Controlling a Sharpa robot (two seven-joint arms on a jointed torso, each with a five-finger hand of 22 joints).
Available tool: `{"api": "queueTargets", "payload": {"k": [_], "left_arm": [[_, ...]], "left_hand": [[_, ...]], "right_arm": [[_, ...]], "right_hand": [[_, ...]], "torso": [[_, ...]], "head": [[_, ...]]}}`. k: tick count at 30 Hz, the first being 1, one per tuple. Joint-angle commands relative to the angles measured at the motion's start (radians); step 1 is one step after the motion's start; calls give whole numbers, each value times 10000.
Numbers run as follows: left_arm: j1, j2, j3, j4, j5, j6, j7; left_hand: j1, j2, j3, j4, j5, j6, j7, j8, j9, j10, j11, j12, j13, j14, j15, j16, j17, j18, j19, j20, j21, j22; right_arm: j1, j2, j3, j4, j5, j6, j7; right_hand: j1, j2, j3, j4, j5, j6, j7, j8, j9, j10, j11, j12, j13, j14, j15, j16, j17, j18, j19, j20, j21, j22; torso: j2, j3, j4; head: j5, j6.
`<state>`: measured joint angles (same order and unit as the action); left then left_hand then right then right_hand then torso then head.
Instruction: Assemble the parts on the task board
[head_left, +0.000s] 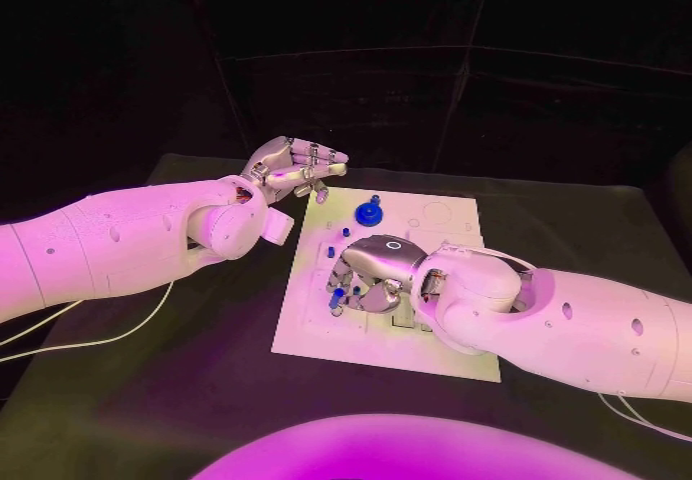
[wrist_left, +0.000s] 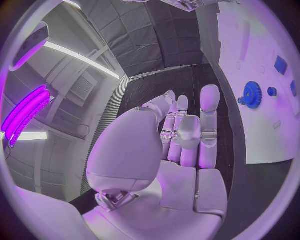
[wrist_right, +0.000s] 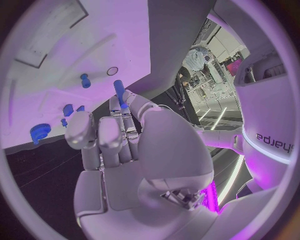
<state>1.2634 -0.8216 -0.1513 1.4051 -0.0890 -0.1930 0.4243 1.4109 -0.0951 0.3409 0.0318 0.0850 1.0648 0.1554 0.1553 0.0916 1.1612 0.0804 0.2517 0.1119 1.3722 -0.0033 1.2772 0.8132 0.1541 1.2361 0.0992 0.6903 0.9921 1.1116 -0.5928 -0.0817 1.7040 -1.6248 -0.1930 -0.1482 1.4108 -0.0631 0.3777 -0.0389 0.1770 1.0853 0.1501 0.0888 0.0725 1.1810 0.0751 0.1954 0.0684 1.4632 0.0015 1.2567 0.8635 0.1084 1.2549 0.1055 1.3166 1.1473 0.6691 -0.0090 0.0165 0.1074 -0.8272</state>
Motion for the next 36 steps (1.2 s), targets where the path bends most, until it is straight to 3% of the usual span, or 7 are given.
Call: {"api": "queueTargets", "payload": {"k": [1,36], "left_arm": [[14,11,7,-6,28,120,65],[14,2,6,-1,28,136,51]], "left_hand": [[54,29,76,-10,13,-47,-9,59,-10,-68,-14,54,12,-78,17,-41,-2,164,-28,19,-47,-11],[43,35,83,-9,12,-51,-7,68,-11,-73,-11,62,16,-85,19,-52,-25,166,-30,21,-68,-23]], "right_arm": [[-18,51,-16,-84,-103,244,269],[-154,475,-46,-693,-497,832,-17]], "right_hand": [[44,-3,62,6,58,75,27,-6,6,41,22,-79,-15,32,-62,19,-10,-106,67,-6,40,14],[17,-10,76,16,52,64,42,-24,-2,36,37,-114,-17,26,-52,6,-49,-104,55,-2,38,4]], "torso": [[-2,9,-3],[-9,-1,-5]], "head": [[18,-21],[85,-114]]}}
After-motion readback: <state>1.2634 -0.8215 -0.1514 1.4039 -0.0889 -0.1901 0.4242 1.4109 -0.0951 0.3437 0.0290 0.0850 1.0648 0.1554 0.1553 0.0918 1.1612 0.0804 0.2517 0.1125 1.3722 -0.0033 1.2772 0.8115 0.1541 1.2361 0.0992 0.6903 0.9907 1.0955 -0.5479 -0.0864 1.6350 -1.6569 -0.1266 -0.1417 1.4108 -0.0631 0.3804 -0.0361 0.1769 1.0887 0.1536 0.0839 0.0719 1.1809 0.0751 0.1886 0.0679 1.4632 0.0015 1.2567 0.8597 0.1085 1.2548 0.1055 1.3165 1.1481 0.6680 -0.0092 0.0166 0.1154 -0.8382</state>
